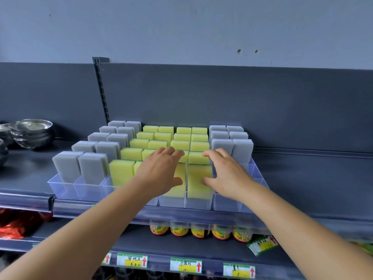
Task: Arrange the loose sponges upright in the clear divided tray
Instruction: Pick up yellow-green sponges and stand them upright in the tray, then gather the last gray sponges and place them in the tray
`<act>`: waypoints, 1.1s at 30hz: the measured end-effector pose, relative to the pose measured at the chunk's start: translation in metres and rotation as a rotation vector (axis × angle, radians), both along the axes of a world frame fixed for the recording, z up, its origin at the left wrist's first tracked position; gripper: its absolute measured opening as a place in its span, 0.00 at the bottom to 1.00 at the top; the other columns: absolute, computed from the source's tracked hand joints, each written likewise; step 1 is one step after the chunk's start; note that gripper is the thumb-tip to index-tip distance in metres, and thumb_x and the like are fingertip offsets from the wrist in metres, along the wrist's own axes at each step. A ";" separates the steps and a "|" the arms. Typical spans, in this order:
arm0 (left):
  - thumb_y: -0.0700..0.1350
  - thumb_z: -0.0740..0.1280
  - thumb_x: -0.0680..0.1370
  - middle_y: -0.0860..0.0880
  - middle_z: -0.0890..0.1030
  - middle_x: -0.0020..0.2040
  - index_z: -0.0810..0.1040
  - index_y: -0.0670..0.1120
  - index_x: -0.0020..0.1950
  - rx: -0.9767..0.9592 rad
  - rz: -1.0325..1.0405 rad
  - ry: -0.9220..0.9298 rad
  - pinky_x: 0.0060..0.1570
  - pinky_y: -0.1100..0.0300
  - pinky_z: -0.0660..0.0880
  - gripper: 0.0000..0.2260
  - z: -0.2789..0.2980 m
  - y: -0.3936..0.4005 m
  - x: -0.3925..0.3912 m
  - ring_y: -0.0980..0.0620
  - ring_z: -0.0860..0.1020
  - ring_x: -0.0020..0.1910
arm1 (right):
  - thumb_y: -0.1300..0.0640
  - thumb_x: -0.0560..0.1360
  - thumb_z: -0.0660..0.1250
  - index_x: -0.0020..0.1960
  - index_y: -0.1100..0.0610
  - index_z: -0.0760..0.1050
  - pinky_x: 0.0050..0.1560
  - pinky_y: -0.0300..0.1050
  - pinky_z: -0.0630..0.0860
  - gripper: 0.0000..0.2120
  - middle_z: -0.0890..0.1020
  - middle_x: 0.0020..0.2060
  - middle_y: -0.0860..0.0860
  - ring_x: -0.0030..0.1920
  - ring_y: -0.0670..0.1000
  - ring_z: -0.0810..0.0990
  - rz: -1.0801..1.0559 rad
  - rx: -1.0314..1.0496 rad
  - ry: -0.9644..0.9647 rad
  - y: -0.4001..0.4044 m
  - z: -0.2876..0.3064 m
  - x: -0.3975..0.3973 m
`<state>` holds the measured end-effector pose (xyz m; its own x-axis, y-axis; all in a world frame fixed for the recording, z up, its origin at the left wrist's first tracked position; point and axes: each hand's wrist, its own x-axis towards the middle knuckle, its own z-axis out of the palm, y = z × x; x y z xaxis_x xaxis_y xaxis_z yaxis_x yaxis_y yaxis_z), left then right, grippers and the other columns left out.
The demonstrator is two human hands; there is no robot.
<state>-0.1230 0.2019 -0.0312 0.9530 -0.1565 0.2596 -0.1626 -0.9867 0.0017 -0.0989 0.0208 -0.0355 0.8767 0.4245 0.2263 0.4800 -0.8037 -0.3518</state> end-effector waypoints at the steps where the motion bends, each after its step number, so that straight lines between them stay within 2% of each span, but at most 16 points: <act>1: 0.56 0.69 0.74 0.51 0.69 0.69 0.58 0.51 0.75 -0.006 -0.018 -0.018 0.64 0.56 0.67 0.33 0.003 -0.005 -0.001 0.49 0.67 0.67 | 0.48 0.74 0.69 0.72 0.48 0.59 0.57 0.45 0.68 0.31 0.64 0.69 0.46 0.67 0.50 0.66 -0.002 0.000 -0.013 -0.005 0.002 -0.002; 5: 0.57 0.66 0.76 0.52 0.67 0.72 0.57 0.50 0.76 -0.033 -0.097 -0.044 0.67 0.56 0.65 0.33 0.010 -0.036 -0.002 0.49 0.65 0.70 | 0.45 0.76 0.65 0.76 0.50 0.54 0.68 0.45 0.62 0.34 0.59 0.74 0.44 0.73 0.48 0.58 -0.016 -0.058 -0.043 -0.031 0.008 -0.011; 9: 0.56 0.64 0.77 0.51 0.65 0.74 0.58 0.48 0.76 -0.022 -0.176 -0.028 0.69 0.57 0.62 0.31 0.012 -0.080 0.006 0.50 0.64 0.72 | 0.44 0.77 0.63 0.76 0.52 0.52 0.73 0.44 0.56 0.34 0.57 0.75 0.45 0.75 0.48 0.54 -0.052 -0.101 -0.054 -0.068 0.009 -0.012; 13: 0.57 0.63 0.78 0.51 0.65 0.74 0.59 0.48 0.75 -0.013 -0.216 -0.002 0.69 0.56 0.61 0.29 0.006 -0.129 0.018 0.50 0.63 0.72 | 0.44 0.77 0.63 0.76 0.53 0.52 0.73 0.44 0.54 0.34 0.56 0.76 0.46 0.75 0.48 0.53 -0.115 -0.114 -0.051 -0.117 0.005 -0.008; 16: 0.57 0.61 0.78 0.51 0.63 0.75 0.56 0.48 0.77 -0.006 -0.251 0.034 0.71 0.57 0.58 0.30 0.000 -0.170 0.027 0.49 0.62 0.73 | 0.44 0.77 0.62 0.77 0.52 0.52 0.73 0.44 0.53 0.34 0.55 0.76 0.45 0.76 0.48 0.51 -0.171 -0.117 -0.037 -0.161 0.002 -0.003; 33: 0.57 0.60 0.79 0.50 0.63 0.74 0.55 0.47 0.77 -0.026 -0.389 0.078 0.71 0.57 0.58 0.30 -0.015 -0.430 0.090 0.50 0.62 0.73 | 0.45 0.77 0.61 0.77 0.53 0.54 0.72 0.42 0.53 0.32 0.57 0.76 0.47 0.75 0.48 0.54 -0.395 -0.090 0.008 -0.424 -0.008 0.035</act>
